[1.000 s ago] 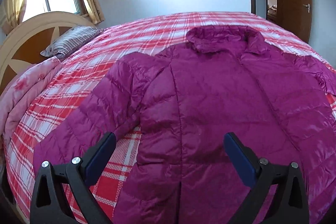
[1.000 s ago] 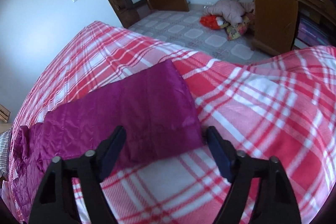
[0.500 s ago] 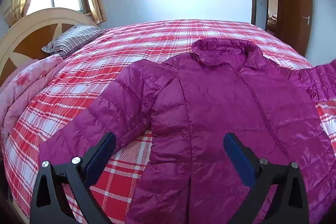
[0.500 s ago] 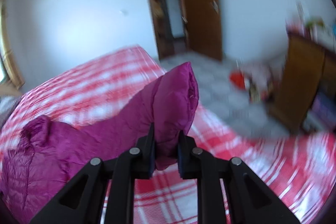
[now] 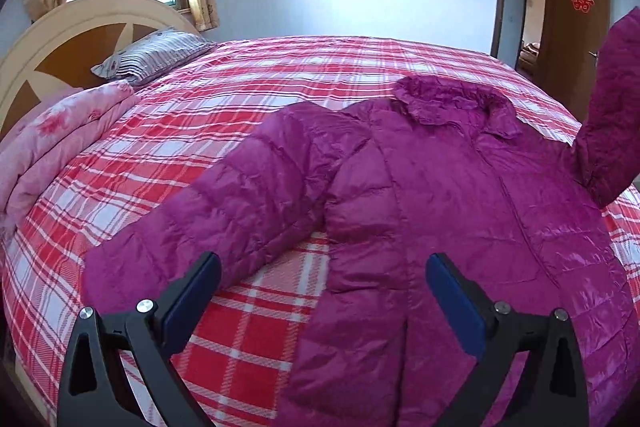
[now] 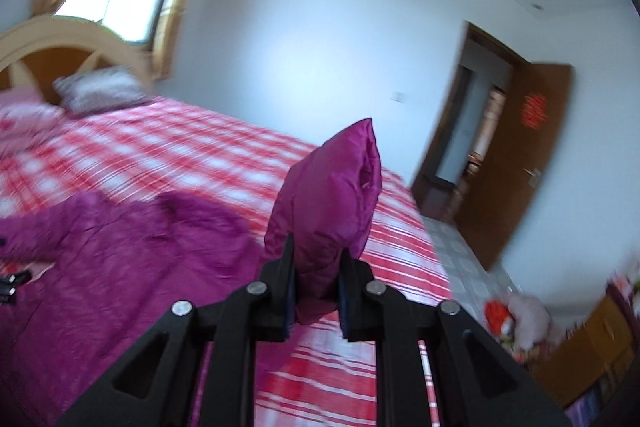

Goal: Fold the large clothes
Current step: 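Grasp the jacket sleeve cuff with the right gripper and lift it, then fold the held sleeve across the jacket front with the right gripper, release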

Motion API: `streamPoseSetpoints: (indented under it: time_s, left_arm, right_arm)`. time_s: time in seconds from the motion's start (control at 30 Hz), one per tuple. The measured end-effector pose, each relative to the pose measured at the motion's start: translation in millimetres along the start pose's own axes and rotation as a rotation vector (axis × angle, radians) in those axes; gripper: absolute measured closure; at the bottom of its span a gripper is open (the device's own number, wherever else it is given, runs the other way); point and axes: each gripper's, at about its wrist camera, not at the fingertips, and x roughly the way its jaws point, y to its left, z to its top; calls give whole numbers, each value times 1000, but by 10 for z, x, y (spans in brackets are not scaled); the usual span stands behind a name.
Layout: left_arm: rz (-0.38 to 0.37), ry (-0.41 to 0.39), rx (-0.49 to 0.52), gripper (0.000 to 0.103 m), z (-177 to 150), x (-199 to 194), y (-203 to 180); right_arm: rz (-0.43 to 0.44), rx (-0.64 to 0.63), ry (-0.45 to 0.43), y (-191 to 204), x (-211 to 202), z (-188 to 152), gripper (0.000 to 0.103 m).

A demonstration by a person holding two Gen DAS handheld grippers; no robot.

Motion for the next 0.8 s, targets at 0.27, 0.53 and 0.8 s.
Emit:
streamPoseSetpoints:
  time_s: [0.27, 0.53, 0.8]
  left_arm:
    - [26, 3, -21, 1, 47, 62, 190]
    - [38, 6, -12, 1, 79, 114, 199]
    - [61, -11, -21, 1, 210, 145, 216]
  right_arm:
    - [169, -70, 65, 856, 403, -137, 84]
    - [294, -45, 150, 1429, 702, -404, 84]
    - [496, 45, 232, 1674, 754, -659, 27]
